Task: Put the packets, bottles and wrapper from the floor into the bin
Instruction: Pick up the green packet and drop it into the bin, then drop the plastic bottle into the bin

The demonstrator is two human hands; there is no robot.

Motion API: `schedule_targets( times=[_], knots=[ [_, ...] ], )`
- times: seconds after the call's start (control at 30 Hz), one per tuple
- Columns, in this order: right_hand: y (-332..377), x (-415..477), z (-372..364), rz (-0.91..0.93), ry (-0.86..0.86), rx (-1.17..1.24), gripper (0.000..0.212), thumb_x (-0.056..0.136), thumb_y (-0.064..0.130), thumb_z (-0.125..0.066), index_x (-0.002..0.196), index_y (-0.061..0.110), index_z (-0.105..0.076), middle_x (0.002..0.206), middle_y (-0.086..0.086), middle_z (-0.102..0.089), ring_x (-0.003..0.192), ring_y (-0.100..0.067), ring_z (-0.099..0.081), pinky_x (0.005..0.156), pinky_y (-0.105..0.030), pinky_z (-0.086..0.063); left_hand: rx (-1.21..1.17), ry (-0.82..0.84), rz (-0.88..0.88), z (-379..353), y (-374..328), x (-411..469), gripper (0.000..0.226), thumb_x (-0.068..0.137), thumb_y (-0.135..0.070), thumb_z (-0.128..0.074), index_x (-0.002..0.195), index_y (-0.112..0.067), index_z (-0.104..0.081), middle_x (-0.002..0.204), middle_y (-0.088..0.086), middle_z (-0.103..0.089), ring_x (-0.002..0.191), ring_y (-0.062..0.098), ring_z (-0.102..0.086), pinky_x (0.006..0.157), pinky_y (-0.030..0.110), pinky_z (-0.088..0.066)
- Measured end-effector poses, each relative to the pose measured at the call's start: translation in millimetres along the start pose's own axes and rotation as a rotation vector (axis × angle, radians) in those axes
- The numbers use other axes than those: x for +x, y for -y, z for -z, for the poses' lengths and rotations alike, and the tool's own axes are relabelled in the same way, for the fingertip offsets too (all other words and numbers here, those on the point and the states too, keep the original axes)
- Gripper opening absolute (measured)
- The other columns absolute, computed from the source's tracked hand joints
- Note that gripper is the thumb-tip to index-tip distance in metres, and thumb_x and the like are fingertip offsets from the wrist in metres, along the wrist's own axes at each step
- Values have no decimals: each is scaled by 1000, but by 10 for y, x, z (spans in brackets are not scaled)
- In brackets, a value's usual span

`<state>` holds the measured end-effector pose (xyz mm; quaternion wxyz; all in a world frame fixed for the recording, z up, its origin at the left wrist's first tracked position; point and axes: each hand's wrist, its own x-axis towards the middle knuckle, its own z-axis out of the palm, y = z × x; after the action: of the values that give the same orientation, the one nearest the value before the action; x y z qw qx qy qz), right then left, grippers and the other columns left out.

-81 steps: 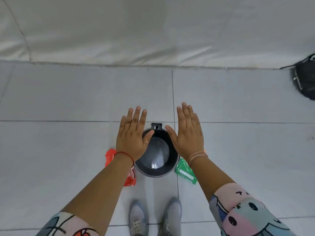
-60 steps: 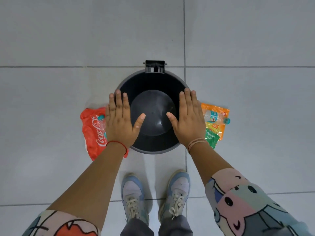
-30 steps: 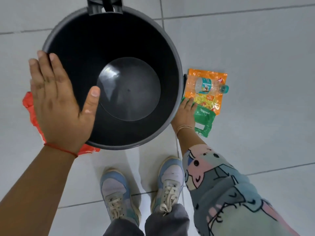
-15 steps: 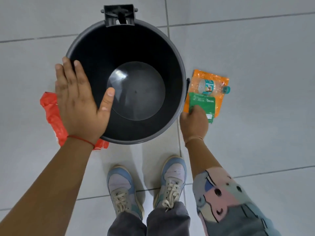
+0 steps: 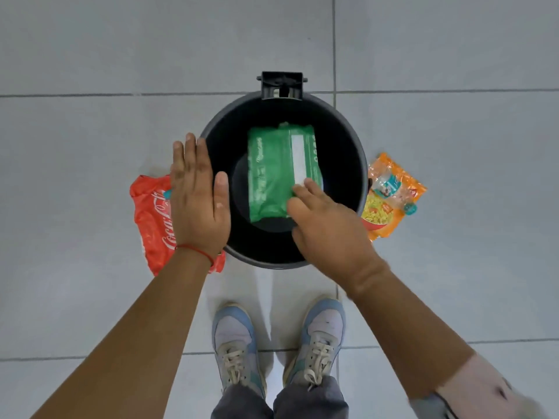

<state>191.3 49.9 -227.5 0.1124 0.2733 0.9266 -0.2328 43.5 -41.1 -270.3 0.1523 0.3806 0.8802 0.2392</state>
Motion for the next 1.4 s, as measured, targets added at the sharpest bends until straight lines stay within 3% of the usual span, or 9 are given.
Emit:
schedule_targets(
  times=[0.23, 0.33, 0.4, 0.5, 0.57, 0.7, 0.87, 1.0, 1.4],
  knots=[
    [-139, 846, -588, -317, 811, -100, 35, 97, 2, -41, 132, -2, -42, 141, -16, -43, 129, -31, -42, 89, -22, -49, 203, 41, -3, -79, -41, 155, 57, 94, -32, -21, 143, -3, -16, 154, 19, -16, 143, 36, -6, 116, 46, -6],
    [-111, 759, -521, -317, 543, 0, 30, 94, -2, -41, 122, -1, -52, 131, -19, -53, 119, -32, -52, 86, -29, -50, 230, 47, -22, -107, -15, 149, 60, 94, -37, -18, 143, -2, -17, 153, 19, -18, 142, 37, -8, 116, 46, -7],
    [-116, 619, -354, -214, -12, 160, 24, 86, -4, -49, 107, 0, -61, 116, -19, -62, 107, -34, -58, 86, -35, -48, 237, 40, -29, -111, -7, 142, 60, 94, -36, -18, 143, -1, -17, 153, 20, -19, 142, 38, -9, 115, 47, -8],
    [-376, 418, -91, -244, -940, 327, 20, 85, 3, -52, 100, -1, -64, 107, -22, -65, 105, -28, -54, 98, -13, -32, 240, 17, -35, -121, -11, 135, 58, 95, -33, -21, 142, 0, -18, 152, 21, -19, 142, 39, -9, 115, 47, -8],
    [-782, 316, -82, -455, -1141, 339, 23, 88, 7, -51, 106, -2, -62, 116, -24, -60, 113, -30, -52, 101, -13, -29, 249, 1, -42, -132, -14, 135, 60, 94, -36, -17, 142, 0, -18, 152, 21, -20, 141, 39, -9, 115, 47, -8],
    [-1640, 284, -556, -926, -497, 296, 58, 94, 26, -52, 141, 2, -28, 152, -16, -24, 142, -28, -20, 116, -30, -17, 250, -41, -67, -165, 10, 136, 61, 93, -36, -15, 141, 1, -21, 150, 24, -23, 140, 42, -11, 114, 49, -9],
    [-2068, 222, -1143, -925, -11, 201, 83, 89, 30, -60, 145, 1, -7, 155, -17, -15, 143, -32, -14, 117, -41, -18, 243, -81, -103, -206, 83, 144, 56, 95, -32, -16, 142, -1, -20, 151, 24, -22, 140, 43, -10, 115, 48, -7],
    [-2055, 239, -1282, -912, -65, 51, 62, 86, 29, -64, 132, 0, -35, 132, -21, -49, 121, -37, -45, 98, -45, -40, 245, -79, -104, -218, 113, 138, 55, 96, -33, -15, 143, -4, -18, 152, 22, -19, 141, 42, -10, 117, 50, -10],
    [-719, -94, 370, -882, -718, 305, 49, 69, 46, -71, 99, 12, -52, 87, -8, -68, 83, -34, -63, 60, -33, -39, 275, 12, -57, -109, -73, 133, 61, 92, -36, -17, 140, 1, -25, 150, 23, -23, 140, 41, -12, 114, 50, -10]
  ],
)
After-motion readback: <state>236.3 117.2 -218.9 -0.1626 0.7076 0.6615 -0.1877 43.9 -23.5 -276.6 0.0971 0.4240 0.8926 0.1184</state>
